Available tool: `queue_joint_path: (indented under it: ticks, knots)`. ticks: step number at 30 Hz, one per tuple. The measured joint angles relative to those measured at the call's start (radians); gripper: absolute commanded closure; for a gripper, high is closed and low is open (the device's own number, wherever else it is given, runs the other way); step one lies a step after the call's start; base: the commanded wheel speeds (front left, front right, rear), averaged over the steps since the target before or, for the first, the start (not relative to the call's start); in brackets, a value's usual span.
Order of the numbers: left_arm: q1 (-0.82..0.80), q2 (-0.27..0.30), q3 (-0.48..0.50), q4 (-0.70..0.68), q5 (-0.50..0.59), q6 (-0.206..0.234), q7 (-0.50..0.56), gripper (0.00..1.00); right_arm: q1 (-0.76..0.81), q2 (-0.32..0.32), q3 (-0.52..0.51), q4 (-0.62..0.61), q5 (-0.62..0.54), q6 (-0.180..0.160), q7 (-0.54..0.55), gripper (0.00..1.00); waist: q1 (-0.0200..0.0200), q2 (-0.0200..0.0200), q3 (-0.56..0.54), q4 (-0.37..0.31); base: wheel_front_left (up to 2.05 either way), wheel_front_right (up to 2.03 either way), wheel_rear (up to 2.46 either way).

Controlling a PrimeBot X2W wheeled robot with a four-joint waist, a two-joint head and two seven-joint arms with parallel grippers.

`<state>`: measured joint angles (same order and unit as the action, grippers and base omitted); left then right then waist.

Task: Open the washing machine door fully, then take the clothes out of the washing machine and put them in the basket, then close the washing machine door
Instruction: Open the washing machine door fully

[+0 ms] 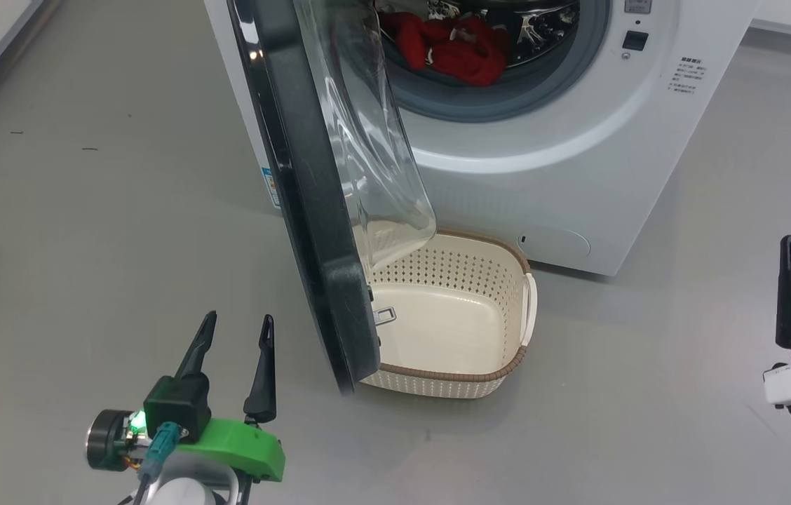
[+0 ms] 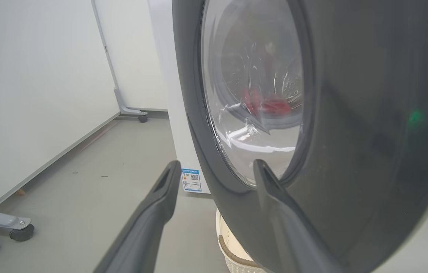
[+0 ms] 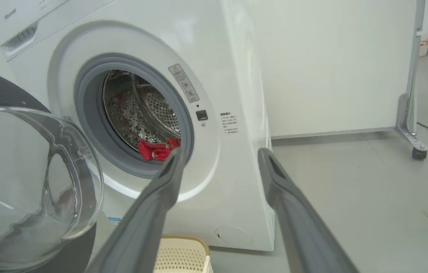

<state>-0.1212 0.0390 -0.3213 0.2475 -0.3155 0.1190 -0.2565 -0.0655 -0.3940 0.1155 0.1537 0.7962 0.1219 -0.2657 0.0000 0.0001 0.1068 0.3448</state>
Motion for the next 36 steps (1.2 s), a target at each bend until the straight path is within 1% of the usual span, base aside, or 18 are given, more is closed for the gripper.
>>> queue_joint_path:
  ticks: [2,4,8,9,10,11,14,17,20,23,25,30,35,36]
  knots:
    - [0.000,0.000,0.007,0.004,0.000,0.000,0.000,0.00,0.015,-0.006,0.007,-0.007,-0.068,0.000,-0.056,0.00,0.0000,0.0000,-0.001,-0.002,0.00,0.00,0.00]
    - [0.000,0.000,0.016,0.006,0.000,0.000,0.000,0.00,0.031,-0.013,0.021,-0.016,-0.135,-0.002,-0.038,0.00,0.0000,0.0000,-0.003,-0.005,0.00,0.00,0.00]
    - [0.001,0.000,0.036,0.010,0.000,0.000,0.000,0.00,0.061,-0.017,0.049,-0.023,-0.258,-0.037,-0.006,0.00,0.0000,0.0000,-0.007,-0.012,0.00,0.00,0.00]
    - [0.002,0.000,0.042,0.012,0.000,0.000,0.000,0.00,0.069,-0.015,0.060,-0.026,-0.280,-0.038,-0.003,0.00,0.0000,0.0000,-0.008,-0.015,0.00,0.00,0.00]
    - [0.005,0.000,0.048,0.014,0.000,0.000,0.000,0.00,0.079,-0.009,0.066,-0.035,-0.302,-0.039,-0.002,0.00,0.0000,0.0000,-0.010,-0.018,0.00,0.00,0.00]
    - [0.006,0.000,0.048,0.015,0.000,0.000,0.000,0.00,0.090,0.002,0.059,-0.048,-0.313,-0.050,0.002,0.00,0.0000,0.0000,-0.012,-0.021,0.00,0.00,0.00]
    - [0.011,0.000,0.049,0.019,0.000,0.000,0.000,0.00,0.108,0.045,0.028,-0.093,-0.355,-0.065,0.005,0.00,0.0000,0.0000,-0.014,-0.026,0.00,0.00,0.00]
    - [0.016,0.000,0.065,0.018,0.000,0.000,0.000,0.00,0.117,0.087,0.014,-0.122,-0.379,-0.074,0.005,0.00,0.0000,0.0000,-0.014,-0.034,0.00,0.00,0.00]
    - [0.019,0.000,0.058,0.020,0.000,0.000,0.000,0.00,0.143,0.124,-0.006,-0.137,-0.398,-0.098,0.005,0.00,0.0000,0.0000,-0.012,-0.042,0.00,0.00,0.00]
    - [0.019,-0.001,0.058,0.021,0.000,0.000,0.000,0.00,0.172,0.157,-0.013,-0.144,-0.420,-0.100,0.005,0.00,0.0000,0.0000,-0.011,-0.045,0.00,0.00,0.00]
    - [0.019,-0.001,0.058,0.022,0.000,0.000,0.000,0.00,0.183,0.182,-0.016,-0.150,-0.428,-0.107,0.005,0.00,0.0000,0.0000,-0.010,-0.046,0.00,0.00,0.00]
    - [0.020,-0.001,0.058,0.026,0.000,0.000,0.000,0.00,0.203,0.220,-0.021,-0.155,-0.443,-0.106,0.005,0.00,0.0000,0.0000,-0.007,-0.048,0.00,0.00,0.00]
    - [0.020,-0.001,0.058,0.029,0.000,0.000,0.000,0.00,0.207,0.240,-0.031,-0.163,-0.468,-0.101,0.005,0.00,0.0000,0.0000,-0.003,-0.048,0.00,0.00,0.00]
    - [0.020,-0.001,0.058,0.030,0.000,0.000,0.000,0.00,0.211,0.243,-0.034,-0.164,-0.474,-0.096,0.005,0.00,0.0000,0.0000,-0.002,-0.048,0.00,0.00,0.00]
